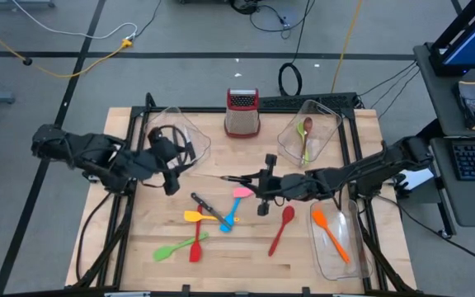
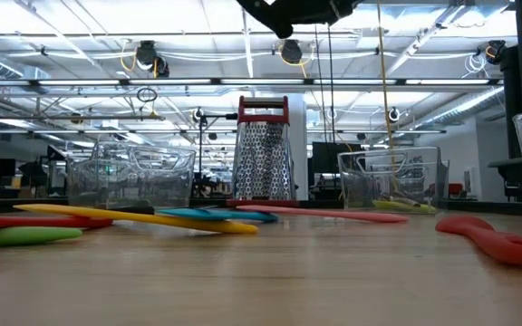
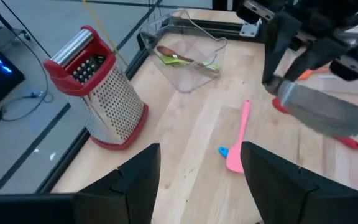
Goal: Pick & Place Kitchen Items
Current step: Put the silver knife into the top left transparent bin
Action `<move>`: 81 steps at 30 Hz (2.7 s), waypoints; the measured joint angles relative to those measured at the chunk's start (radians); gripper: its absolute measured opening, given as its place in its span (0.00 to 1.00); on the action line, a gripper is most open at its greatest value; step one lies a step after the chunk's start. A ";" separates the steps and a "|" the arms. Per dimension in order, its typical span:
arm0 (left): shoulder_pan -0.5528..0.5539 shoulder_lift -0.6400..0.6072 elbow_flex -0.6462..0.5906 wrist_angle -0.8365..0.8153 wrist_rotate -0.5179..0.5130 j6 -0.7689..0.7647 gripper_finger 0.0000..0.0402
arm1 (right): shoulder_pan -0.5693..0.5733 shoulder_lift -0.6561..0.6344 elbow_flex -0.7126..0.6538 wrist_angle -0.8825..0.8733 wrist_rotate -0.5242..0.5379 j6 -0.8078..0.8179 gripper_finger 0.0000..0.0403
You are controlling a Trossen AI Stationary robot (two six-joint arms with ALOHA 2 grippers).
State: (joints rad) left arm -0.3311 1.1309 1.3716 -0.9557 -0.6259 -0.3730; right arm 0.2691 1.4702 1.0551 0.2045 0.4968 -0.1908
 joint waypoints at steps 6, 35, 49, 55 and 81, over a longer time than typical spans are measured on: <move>-0.064 0.000 -0.018 -0.033 -0.075 -0.067 0.57 | 0.001 -0.009 0.000 0.084 -0.132 0.023 0.16; -0.228 0.002 -0.619 1.445 -0.057 0.498 0.57 | -0.063 -0.008 -0.163 0.584 -0.552 0.197 0.16; -0.111 0.175 -0.648 1.717 0.183 0.501 0.57 | -0.038 -0.008 -0.181 0.624 -0.546 0.126 0.16; -0.092 0.225 -0.648 1.822 0.185 0.520 0.57 | -0.033 -0.008 -0.181 0.622 -0.547 0.126 0.16; -0.024 0.336 -0.623 1.949 0.311 0.472 0.57 | -0.026 0.045 -0.181 0.663 -0.419 0.097 0.16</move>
State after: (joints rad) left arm -0.3549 1.4668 0.7483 0.9932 -0.3146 0.0994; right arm 0.2436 1.5151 0.8738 0.8674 0.0782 -0.0940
